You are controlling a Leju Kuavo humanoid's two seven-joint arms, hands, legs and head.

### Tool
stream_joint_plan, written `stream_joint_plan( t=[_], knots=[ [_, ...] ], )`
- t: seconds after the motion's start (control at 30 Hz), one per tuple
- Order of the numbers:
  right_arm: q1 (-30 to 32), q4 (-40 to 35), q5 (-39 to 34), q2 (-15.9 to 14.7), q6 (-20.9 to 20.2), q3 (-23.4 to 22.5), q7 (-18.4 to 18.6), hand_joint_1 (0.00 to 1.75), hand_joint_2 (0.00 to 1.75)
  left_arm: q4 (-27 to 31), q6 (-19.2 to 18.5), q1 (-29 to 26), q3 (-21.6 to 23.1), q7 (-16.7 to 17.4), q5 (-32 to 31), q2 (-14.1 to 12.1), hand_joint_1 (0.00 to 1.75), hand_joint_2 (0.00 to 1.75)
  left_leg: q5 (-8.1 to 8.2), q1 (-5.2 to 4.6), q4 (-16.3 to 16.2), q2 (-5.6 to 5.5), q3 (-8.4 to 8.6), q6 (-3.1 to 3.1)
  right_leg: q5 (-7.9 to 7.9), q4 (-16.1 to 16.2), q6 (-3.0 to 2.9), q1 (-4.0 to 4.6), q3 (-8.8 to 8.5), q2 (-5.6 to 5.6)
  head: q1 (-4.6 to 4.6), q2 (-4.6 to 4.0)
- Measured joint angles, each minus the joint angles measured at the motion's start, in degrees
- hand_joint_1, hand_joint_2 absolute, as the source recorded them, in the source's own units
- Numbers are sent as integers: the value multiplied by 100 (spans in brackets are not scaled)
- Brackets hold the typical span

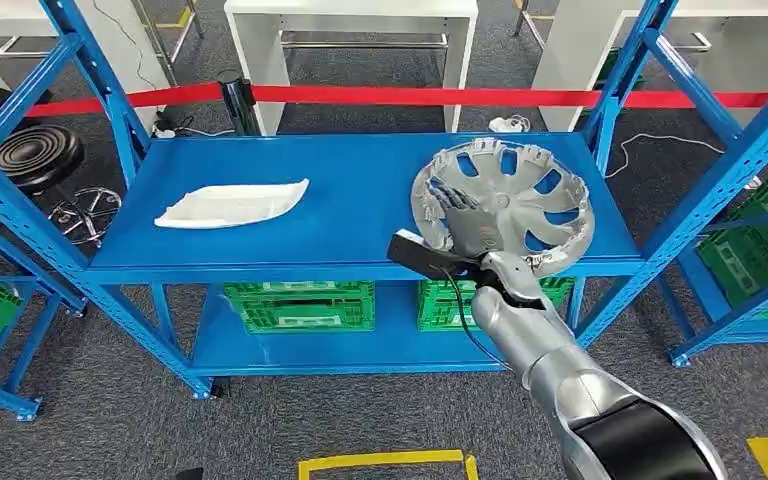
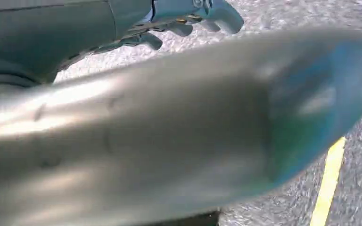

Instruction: Take the parts from the cabinet and place them on the table.

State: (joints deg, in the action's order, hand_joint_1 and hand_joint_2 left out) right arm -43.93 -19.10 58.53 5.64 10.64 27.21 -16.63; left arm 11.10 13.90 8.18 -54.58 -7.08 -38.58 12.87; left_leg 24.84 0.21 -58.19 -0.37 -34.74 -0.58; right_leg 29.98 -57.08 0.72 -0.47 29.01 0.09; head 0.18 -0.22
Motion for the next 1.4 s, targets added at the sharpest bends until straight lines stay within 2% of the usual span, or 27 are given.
stream_joint_plan(
  t=[0.17,0.33,0.53,0.97,1.07,1.27,1.4],
  knots=[
    [-3,4,68,0,-2,0,50,0,0,0,2,-2,-76,15,-116,0,0,0,0,0,1,0,0,0,0,0,0,0,-1,-1,0,0],
    [-34,7,-2,0,-231,0,0,0,0,0,44,-3,-116,70,-164,-2,0,0,0,0,1,-2,0,0,0,0,-1,0,-2,-2,0,0],
    [-234,50,50,2,-536,-7,273,0,0,0,7,-2,-116,2,-181,-2,0,0,0,0,1,0,1,0,0,0,-1,0,-1,0,0,0],
    [-335,129,52,2,-551,-9,273,0,0,0,-2,-2,-116,-26,-186,-2,0,0,0,0,1,0,1,0,0,0,-1,0,-1,0,0,2],
    [-342,155,127,-7,-566,-9,426,0,0,0,-2,-3,-116,-37,-186,-2,0,0,0,0,1,0,1,0,0,0,-1,0,2,0,0,0],
    [-277,236,155,-214,-581,-44,579,0,0,0,48,-77,-116,68,-251,-4,0,0,1,0,0,-1,1,1,0,5,-1,-2,3,-1,0,0],
    [-110,280,144,-389,-533,-133,603,0,0,0,39,-118,-116,22,-262,-7,0,0,2,-1,0,-1,0,2,0,9,0,-2,-1,-1,0,2]
  ],
)
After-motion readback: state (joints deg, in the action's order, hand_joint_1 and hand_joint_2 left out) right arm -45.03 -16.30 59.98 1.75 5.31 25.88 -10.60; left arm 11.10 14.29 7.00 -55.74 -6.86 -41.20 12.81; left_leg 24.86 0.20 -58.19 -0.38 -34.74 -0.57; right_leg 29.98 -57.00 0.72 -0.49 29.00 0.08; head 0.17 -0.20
